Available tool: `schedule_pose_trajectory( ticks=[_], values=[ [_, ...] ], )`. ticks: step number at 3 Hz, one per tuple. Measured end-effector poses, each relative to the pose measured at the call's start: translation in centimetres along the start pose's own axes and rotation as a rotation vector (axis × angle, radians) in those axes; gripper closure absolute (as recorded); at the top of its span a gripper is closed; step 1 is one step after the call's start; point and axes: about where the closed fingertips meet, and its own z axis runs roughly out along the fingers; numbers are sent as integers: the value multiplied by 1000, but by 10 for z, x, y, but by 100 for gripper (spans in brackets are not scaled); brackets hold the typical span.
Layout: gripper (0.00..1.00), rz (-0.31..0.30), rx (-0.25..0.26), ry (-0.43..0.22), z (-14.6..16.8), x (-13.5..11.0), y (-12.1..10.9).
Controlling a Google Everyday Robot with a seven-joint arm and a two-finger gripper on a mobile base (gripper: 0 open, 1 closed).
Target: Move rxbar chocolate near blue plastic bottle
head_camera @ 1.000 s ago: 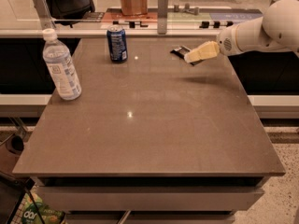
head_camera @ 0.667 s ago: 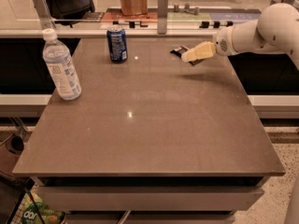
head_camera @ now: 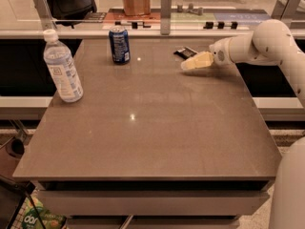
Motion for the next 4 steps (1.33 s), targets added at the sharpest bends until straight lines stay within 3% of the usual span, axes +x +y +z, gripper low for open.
schedule_pose_trajectory(
  ticks=[1,2,4],
  values=[
    [0,-1,-10,4,11,2,0],
    [17,0,-14,6,14,3,2],
    [65,0,-22,8,19,3,5]
  ],
)
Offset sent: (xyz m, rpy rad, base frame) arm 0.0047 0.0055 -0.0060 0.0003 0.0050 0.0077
